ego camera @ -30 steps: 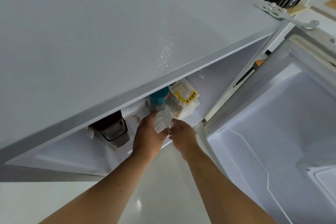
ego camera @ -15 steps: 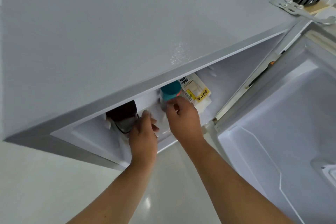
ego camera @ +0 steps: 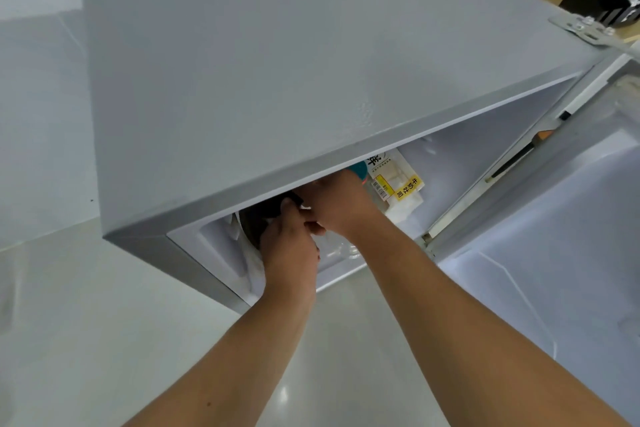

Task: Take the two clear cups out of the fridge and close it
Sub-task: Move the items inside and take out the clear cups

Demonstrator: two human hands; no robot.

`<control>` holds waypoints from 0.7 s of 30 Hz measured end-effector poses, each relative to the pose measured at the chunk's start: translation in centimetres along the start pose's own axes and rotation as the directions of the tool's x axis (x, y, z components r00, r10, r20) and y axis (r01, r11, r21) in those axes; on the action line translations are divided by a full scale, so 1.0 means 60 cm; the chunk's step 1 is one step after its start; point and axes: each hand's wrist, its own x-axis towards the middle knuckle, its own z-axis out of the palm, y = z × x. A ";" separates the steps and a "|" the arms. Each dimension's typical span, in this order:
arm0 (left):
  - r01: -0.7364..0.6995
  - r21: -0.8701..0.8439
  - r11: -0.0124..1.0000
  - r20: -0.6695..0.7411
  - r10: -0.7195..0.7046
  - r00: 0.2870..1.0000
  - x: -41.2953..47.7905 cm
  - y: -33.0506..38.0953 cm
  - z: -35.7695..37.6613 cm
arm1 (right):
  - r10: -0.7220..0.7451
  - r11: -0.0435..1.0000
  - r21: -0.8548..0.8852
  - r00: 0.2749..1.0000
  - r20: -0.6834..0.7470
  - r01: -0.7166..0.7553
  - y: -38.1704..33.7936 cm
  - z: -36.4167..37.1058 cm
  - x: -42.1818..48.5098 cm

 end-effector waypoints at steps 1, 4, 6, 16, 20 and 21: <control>-0.012 0.010 1.000 0.032 0.011 0.999 -0.003 0.001 0.008 | 0.000 1.000 -0.004 1.000 -0.031 0.000 0.004 -0.013 -0.004; -0.010 0.027 1.000 0.062 0.008 0.998 -0.001 -0.007 0.035 | 0.051 0.999 -0.006 0.995 -0.085 -0.052 0.013 -0.044 -0.006; 0.062 0.038 0.997 0.072 -0.065 0.995 0.007 -0.019 0.046 | 0.098 0.991 -0.086 0.992 -0.073 -0.104 0.019 -0.048 0.005; 0.256 0.120 0.959 0.115 -0.269 0.956 0.083 -0.114 0.026 | 0.172 0.694 -0.706 0.985 -0.023 -0.138 0.070 0.010 0.058; 0.201 0.345 0.917 0.126 -0.258 0.958 0.086 -0.145 -0.007 | 0.077 0.734 -0.666 0.991 -0.113 -0.133 0.096 0.028 0.037; 0.149 0.393 0.907 0.118 -0.210 0.970 0.082 -0.159 -0.021 | -0.063 0.716 -0.696 0.989 -0.135 -0.049 0.105 0.034 0.026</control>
